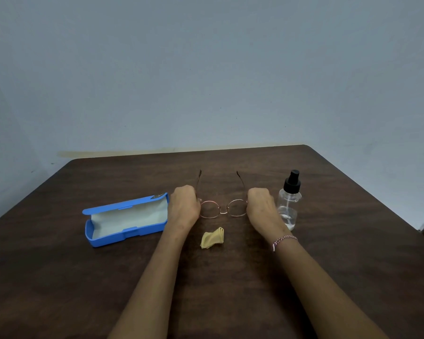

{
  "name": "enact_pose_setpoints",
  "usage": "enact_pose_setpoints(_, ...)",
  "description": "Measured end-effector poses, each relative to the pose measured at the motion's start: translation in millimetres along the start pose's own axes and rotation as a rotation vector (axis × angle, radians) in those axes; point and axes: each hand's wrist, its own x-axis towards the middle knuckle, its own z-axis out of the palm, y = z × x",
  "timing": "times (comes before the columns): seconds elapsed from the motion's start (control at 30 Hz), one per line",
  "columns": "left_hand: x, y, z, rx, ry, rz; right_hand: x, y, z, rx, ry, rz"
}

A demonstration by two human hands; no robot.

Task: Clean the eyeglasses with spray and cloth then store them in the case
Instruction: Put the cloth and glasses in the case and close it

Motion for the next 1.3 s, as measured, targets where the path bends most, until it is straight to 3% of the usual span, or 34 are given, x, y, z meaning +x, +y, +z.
enact_pose_setpoints(0.47, -13, 6, -11, 0.074, -0.014, -0.057, -12, -4, -11, -0.047, 0.014, -0.093)
enact_pose_setpoints(0.73, -36, 16, -24, 0.094, 0.101, -0.067, -37, -17, -29, -0.027, 0.108, -0.169)
enact_pose_setpoints(1.03, -83, 4, -17, -0.083, 0.218, -0.036, -78, -31, -6, 0.226, 0.088, -0.126)
enact_pose_setpoints(1.3, -118, -6, -10, -0.259, 0.107, -0.077, -96, -35, 6, 0.455, 0.010, -0.034)
